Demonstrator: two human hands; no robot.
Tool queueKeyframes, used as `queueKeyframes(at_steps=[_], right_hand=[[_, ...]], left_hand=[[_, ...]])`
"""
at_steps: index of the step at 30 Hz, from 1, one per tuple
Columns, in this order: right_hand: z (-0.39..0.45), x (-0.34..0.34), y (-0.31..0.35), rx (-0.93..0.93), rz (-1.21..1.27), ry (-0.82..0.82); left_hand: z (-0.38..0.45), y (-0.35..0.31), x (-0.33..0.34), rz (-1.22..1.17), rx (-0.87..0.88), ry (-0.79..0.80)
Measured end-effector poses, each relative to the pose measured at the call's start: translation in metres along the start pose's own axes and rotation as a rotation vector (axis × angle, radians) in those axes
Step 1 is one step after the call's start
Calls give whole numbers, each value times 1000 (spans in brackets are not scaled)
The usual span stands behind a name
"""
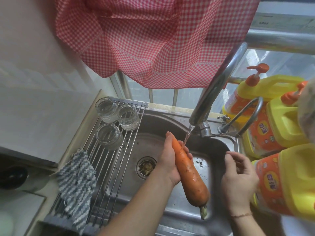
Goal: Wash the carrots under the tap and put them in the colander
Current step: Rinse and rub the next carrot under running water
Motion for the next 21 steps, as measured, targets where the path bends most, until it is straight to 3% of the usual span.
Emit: queueKeyframes(at_steps=[5,9,13,16,21], right_hand=[[-29,62,53,-336,-214,598],[-48,96,51,-451,-506,858],[-41,103,39,-301,-516,899],[-31,95,18,9,-514,895],[-24,84,9,133,-472,873]], left_hand=[[-5,-1,4,7,-16,-17],[-3,-4,6,-26,45,8],[3,-2,3,-54,92,44],[4,-7,-3,-40,147,12],[5,-12,-4,-23,214,30]])
Point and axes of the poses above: each hand's wrist, its own z-axis towards the middle knuckle, its own x-axis out of the palm, y = z × x, the point moved 7 cm from there along z, towards the middle knuckle, and after that the axes turned 4 degrees about x, right-handed, at the moved point
